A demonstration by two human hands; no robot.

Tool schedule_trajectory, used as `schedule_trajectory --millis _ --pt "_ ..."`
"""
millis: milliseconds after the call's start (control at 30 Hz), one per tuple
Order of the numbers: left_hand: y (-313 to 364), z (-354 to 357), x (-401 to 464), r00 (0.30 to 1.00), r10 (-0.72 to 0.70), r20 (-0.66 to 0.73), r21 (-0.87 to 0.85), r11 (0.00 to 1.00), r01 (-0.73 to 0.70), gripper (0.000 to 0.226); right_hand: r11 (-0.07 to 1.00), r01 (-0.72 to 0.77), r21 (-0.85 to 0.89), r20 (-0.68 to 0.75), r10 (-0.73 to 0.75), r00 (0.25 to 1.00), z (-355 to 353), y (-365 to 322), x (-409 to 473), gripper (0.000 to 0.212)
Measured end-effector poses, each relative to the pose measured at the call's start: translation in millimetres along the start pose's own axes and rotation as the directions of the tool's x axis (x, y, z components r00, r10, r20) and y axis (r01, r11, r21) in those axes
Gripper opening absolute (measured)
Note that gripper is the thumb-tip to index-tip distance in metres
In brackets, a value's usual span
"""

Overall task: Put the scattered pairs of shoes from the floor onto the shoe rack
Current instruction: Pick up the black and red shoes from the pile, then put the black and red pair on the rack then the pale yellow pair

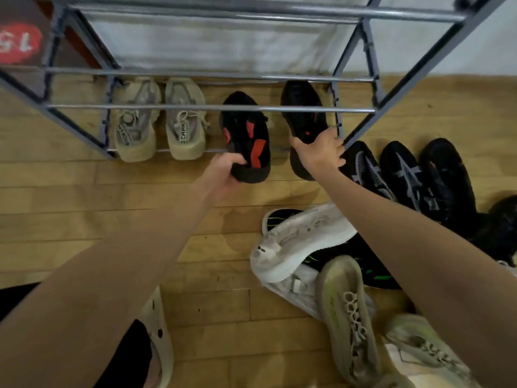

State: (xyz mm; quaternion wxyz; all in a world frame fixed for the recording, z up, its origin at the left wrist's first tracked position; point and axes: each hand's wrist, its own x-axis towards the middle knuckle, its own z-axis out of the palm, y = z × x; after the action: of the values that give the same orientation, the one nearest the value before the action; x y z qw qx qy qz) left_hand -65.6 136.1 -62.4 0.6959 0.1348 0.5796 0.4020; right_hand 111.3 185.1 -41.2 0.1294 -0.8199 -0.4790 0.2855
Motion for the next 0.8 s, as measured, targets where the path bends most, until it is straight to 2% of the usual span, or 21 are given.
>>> schedule_trajectory --millis 100,200,267,367,400,500,633,700,800 --pt "11.2 3.6 11.4 0.999 0.031 0.014 -0.027 0.999 -0.03 0.05 1.0 -0.012 0.012 -0.028 0.012 1.0 12.0 -7.6 18.8 0.089" --pt "22.6 7.3 22.5 0.998 0.054 0.026 -0.047 0.998 -0.052 0.044 1.0 -0.005 0.021 -0.052 0.006 0.999 18.4 -14.9 32.3 0.09" --pt "27.2 9.0 27.4 0.998 0.023 0.055 -0.091 0.996 -0.018 0.041 1.0 0.008 0.028 -0.032 -0.007 0.999 20.6 -15.0 38.8 0.089" --pt "29.0 12.8 28.5 0.996 -0.06 0.064 -0.093 0.994 0.066 0.019 0.997 0.075 0.009 0.017 -0.075 0.997 23.7 -6.7 41.4 0.065" --pt "28.2 12.9 28.9 0.996 -0.067 0.062 -0.096 0.993 0.073 0.019 0.995 0.1 -0.014 0.031 -0.1 0.994 24.4 -2.7 39.4 0.059" --pt "26.5 14.9 23.5 0.999 -0.041 0.032 -0.089 0.995 0.044 0.04 0.981 0.183 -0.062 0.073 -0.178 0.981 23.1 9.5 27.8 0.055" --pt "12.5 12.8 12.4 0.987 0.095 -0.133 0.229 0.971 -0.062 0.047 0.982 0.187 0.034 0.095 -0.19 0.977 12.3 22.2 5.8 0.056" --pt "2.0 11.0 2.6 0.977 0.163 -0.137 0.411 0.907 -0.093 0.053 0.974 0.219 0.066 0.1 -0.224 0.969 3.5 29.3 -10.6 0.058" --pt "-15.4 13.7 -21.2 0.97 0.223 -0.092 0.645 0.756 -0.113 0.056 0.944 0.329 0.029 0.12 -0.33 0.936 -9.8 47.3 -39.9 0.048"
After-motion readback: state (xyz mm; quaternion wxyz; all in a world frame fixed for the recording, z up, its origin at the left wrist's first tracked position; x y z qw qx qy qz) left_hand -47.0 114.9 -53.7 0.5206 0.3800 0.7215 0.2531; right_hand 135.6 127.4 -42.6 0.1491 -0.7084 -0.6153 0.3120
